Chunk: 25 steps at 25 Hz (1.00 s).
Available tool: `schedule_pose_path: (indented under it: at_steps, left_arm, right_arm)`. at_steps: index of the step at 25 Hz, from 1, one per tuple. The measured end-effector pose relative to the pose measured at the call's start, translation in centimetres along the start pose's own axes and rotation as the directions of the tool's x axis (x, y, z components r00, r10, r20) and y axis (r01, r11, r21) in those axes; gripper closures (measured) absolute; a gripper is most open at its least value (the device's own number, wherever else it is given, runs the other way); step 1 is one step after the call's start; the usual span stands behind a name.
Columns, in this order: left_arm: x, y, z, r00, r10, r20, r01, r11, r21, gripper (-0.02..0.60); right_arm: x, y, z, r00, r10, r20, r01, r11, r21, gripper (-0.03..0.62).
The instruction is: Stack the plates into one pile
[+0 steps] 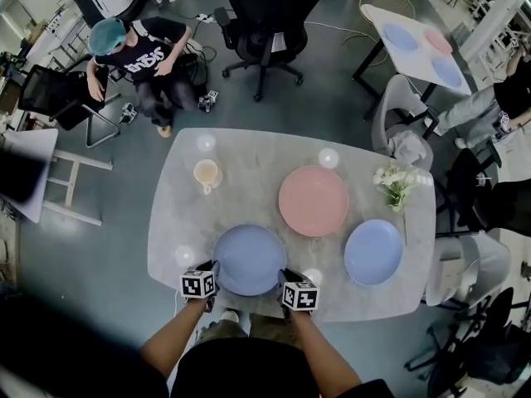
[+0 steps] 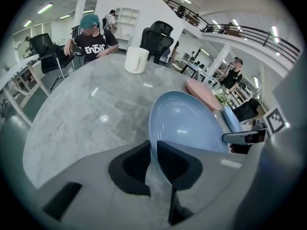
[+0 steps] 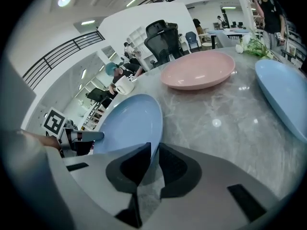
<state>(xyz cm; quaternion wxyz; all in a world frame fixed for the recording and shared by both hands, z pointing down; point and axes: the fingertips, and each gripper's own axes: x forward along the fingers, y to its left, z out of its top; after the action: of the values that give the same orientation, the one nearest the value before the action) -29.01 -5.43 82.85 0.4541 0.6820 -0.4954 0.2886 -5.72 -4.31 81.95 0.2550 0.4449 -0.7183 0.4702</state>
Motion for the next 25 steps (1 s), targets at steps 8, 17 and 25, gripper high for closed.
schedule_pose_path:
  at_steps: [8,17,25]
  left_arm:
    - [-1.8,-4.2,1.7,0.998,-0.028,0.053,0.028,1.000,0.007,0.528]
    - [-1.8,-11.4,3.8,0.992,-0.118,0.044,0.116,0.992,0.044,0.531]
    - [1.0,-20.8,6.1,0.973,-0.231,-0.019,0.230,0.953,0.199,0.531]
  right_arm:
    - [-4.3,-1.2,2.4,0.997,-0.026,0.077,0.030,0.998,-0.050,0.540]
    - [-10.2,-5.5,2.9,0.981,-0.109,0.158,0.100,0.993,0.063,0.547]
    - [-16.6,-11.9,2.1,0.938,-0.254,0.238,0.201,0.953,0.225,0.549]
